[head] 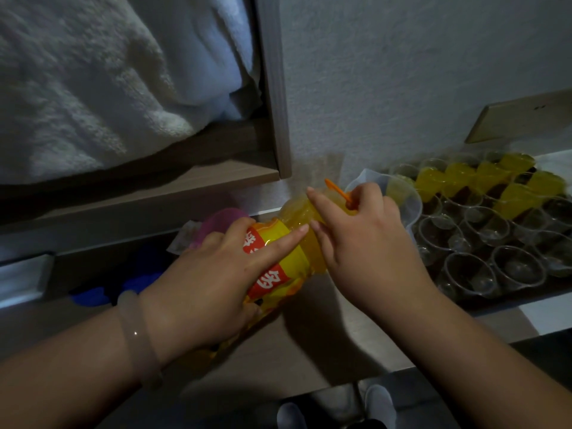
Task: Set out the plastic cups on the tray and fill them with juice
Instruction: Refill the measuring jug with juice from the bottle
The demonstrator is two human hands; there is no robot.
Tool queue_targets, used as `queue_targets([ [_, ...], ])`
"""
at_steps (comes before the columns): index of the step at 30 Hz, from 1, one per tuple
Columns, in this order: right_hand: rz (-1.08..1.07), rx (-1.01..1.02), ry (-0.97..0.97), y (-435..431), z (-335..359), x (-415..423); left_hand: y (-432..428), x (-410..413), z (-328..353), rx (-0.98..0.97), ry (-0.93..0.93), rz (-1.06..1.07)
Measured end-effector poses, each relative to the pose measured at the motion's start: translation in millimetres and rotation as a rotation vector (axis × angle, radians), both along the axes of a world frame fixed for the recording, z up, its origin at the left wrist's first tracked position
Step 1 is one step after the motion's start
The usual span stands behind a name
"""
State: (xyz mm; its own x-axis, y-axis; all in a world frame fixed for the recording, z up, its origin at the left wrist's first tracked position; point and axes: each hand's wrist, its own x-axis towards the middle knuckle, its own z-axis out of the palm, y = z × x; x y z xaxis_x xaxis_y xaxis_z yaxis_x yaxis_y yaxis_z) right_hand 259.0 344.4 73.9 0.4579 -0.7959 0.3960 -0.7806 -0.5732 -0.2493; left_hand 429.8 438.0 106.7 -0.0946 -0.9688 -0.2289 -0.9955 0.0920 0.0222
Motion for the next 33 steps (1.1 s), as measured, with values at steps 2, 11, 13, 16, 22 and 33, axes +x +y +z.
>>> queue_targets([
  [2,0.013,0.018,-0.001,-0.4,1.2,-1.8,-1.2,0.2,1.5,0.002,-0.003,-0.002],
  [11,0.048,0.105,0.02,-0.3,10.6,-8.9,-6.0,-2.4,8.6,0.009,-0.03,-0.018],
  [13,0.049,0.153,0.054,1.7,13.9,-11.8,-6.1,-3.4,9.3,0.012,-0.028,-0.028],
  [16,0.046,0.227,0.168,4.2,22.0,-12.9,-6.2,-3.1,9.1,0.014,-0.037,-0.039],
  [22,0.056,0.273,0.251,7.0,29.2,-10.9,-7.1,-3.5,10.6,0.012,-0.036,-0.042],
  [33,0.075,0.355,0.125,5.4,29.6,-6.8,-7.7,-4.2,11.9,0.007,-0.022,-0.039],
])
